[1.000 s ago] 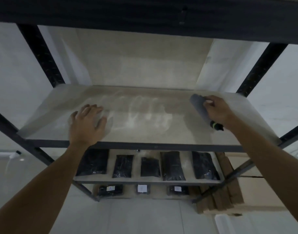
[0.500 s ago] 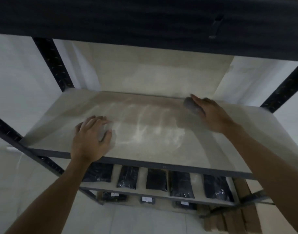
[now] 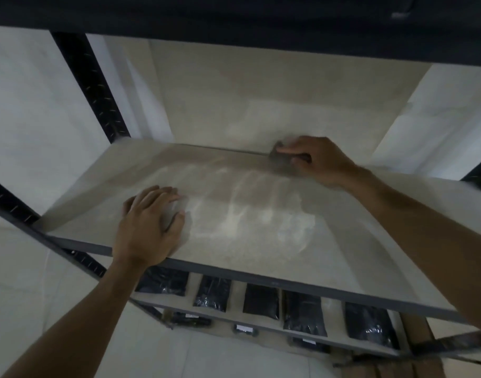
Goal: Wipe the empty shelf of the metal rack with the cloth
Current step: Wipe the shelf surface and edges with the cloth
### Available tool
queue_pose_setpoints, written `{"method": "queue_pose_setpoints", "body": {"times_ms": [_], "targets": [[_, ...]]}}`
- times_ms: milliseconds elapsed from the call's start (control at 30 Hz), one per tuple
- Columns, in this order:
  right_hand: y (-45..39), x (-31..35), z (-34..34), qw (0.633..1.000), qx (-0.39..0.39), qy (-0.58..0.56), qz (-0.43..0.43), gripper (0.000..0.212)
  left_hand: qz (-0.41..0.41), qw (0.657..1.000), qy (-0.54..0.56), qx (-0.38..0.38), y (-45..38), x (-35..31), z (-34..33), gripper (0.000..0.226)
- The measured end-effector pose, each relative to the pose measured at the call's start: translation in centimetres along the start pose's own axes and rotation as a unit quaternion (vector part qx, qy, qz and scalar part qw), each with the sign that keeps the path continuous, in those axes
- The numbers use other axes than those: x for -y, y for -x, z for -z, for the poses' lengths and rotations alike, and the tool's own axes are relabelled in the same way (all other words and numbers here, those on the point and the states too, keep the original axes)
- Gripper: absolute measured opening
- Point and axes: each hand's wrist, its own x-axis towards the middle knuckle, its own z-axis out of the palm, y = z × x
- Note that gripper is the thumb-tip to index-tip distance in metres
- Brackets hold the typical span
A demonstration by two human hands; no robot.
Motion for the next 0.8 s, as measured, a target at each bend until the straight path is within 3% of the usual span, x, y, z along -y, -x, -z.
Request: {"method": "queue_pose_setpoints", "body": {"times_ms": [133, 300, 400, 467, 533, 633, 667, 800], "targets": [[-1.1, 0.1, -2.0, 0.998, -0.039, 0.021, -0.051, 0.039, -0.004, 1.0, 0.004, -0.002, 0.0, 0.3, 0.0, 0.045], [-2.7, -0.7, 1.1, 0.996, 0.081, -0.025, -0.04, 0.037, -0.005, 1.0, 0.006, 0.001, 0.0, 0.3, -0.2, 0.045], [-3.0, -0.1, 0.0, 0.999, -0.006, -0.013, -0.036, 0.034, -0.005, 1.0, 0.01, -0.003, 0.0, 0.4, -0.1, 0.044], [-2.3, 0.7, -1.6, 0.998, -0.025, -0.006, -0.054, 0.035, -0.005, 1.0, 0.006, -0.003, -0.1, 0.4, 0.0, 0.043], [-1.8, 1.0, -2.0, 0.997, 0.011, -0.053, -0.061, 0.035, -0.003, 1.0, 0.006, -0.006, -0.1, 0.3, 0.0, 0.04], [-2.1, 1.5, -0.8, 0.984, 0.135, -0.114, -0.007, 0.037, -0.003, 1.0, 0.007, -0.007, 0.0, 0.2, -0.1, 0.039], [-2.4, 1.5, -0.6, 0.985, 0.133, -0.113, -0.003, 0.037, -0.004, 1.0, 0.008, -0.006, 0.0, 0.1, 0.0, 0.04], [-2.4, 1.7, -2.1, 0.991, -0.021, -0.117, -0.058, 0.037, 0.001, 1.0, 0.007, -0.002, 0.1, 0.3, 0.1, 0.043]]}}
